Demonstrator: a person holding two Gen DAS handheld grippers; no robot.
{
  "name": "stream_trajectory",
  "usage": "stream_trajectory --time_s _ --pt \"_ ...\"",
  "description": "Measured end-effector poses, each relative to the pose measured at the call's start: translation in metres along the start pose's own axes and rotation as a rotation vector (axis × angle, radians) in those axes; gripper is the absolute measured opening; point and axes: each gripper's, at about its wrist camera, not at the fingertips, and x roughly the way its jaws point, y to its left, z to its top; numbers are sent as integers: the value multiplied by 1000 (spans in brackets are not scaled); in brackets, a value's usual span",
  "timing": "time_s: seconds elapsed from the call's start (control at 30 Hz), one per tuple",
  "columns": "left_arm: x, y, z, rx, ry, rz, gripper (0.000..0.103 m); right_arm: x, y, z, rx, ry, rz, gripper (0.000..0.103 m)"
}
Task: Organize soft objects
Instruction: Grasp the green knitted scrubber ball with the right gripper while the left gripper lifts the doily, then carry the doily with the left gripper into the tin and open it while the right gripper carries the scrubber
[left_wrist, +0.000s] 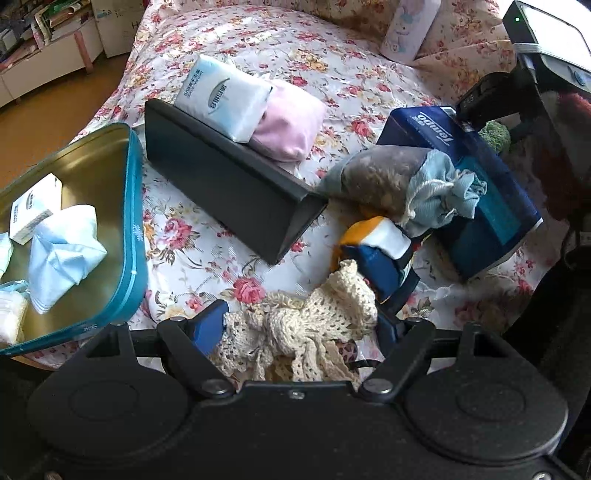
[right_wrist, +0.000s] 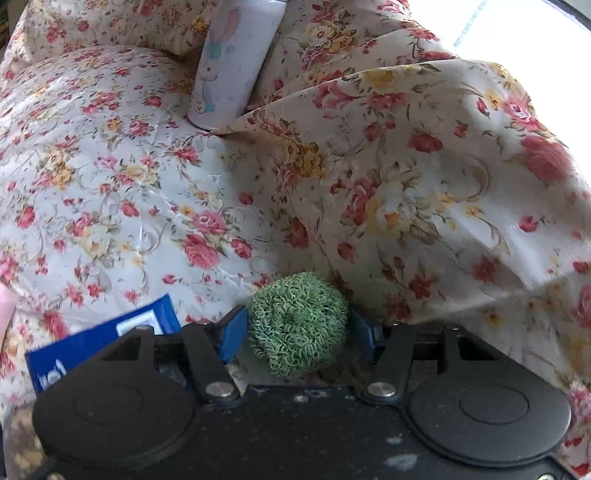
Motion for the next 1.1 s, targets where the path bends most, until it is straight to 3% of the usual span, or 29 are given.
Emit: stream_trajectory --time_s 0.13,0.2,0.4,0.53,0.8,1.1 --pt "-2 1 -1 -6 -4 0 75 -1 -8 -1 27 -21 26 47" --pt "-6 3 -3 -15 -8 0 75 -6 -17 1 79 -43 79 46" --pt "-15 13 -2 -54 -19 2 75 -40 -45 2 212 -249 224 49" --pt "-26 22 1 -75 -45 15 75 -47 -47 1 215 -292 304 49" --pt "-58 58 9 -149 -122 66 75 -55 -43 -3 192 -345 352 50" --pt "-77 99 1 -231 -137 190 75 -63 -46 -12 187 -359 358 50"
